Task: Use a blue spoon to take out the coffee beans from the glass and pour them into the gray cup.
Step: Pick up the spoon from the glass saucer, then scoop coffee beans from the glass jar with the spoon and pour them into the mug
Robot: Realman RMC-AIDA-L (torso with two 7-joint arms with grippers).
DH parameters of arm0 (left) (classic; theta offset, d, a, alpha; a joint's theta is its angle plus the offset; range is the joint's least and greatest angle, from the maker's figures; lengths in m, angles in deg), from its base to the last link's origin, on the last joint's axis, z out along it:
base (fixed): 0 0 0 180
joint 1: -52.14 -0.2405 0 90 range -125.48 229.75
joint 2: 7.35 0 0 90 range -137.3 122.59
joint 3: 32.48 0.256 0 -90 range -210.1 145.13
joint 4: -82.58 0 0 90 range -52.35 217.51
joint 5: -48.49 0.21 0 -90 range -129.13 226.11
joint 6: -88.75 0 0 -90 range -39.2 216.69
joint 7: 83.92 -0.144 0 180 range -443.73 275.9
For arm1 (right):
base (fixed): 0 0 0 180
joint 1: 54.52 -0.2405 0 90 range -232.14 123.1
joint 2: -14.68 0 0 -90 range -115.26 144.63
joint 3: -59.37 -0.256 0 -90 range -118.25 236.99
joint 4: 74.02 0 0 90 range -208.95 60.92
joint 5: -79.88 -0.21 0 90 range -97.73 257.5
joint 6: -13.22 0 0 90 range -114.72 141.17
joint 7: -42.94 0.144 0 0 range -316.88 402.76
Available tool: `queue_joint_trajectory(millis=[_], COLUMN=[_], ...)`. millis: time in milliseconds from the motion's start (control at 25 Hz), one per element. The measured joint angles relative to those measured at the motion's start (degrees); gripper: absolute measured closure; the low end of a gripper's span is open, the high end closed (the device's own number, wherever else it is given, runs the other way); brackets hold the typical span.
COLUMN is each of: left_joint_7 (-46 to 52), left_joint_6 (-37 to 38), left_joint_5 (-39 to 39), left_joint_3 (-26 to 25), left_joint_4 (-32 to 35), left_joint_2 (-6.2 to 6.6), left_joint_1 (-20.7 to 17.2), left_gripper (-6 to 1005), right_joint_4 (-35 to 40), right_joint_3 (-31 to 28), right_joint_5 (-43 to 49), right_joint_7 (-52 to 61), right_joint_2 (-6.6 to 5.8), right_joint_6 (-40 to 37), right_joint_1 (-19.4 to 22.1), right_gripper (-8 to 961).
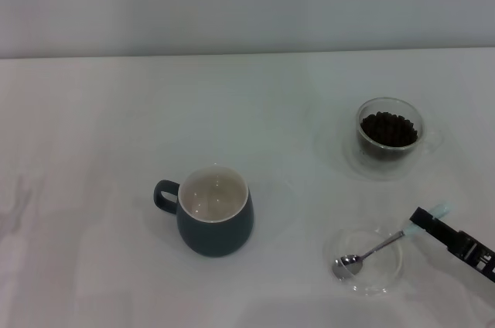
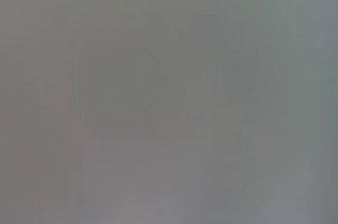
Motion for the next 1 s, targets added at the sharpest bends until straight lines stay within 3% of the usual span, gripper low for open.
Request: queue_joint_trajectory(millis=[360,680,1000], left_joint_7=[0.1,0.1,0.1], left_joint_6=[0.1,0.2,0.2], left_joint_5=[0.0,-0.1,-0.2], left_joint_3=[-0.1,-0.3,-0.4], left_joint_4=[-0.8,-0.9,-0.7], left_joint_2=[-0.04,-0.03,-0.04], left_joint_1=[0.0,0.3,1.4], left_gripper=[122,123,124], right_joint_4=[0.3,4.9,10.3], right_joint_3=[-0.6,-1.3,-6.0], right_joint_5=[-0.6,-2.5,-3.8], right_joint_7=[1.0,2.2,-1.4], right_joint_2=[-0.51,-1.56,-2.58], right_joint_6=[-5.7,-7.8,-5.9], right_joint_1=[0.1,-0.6,-5.9], right_gripper=[800,804,809])
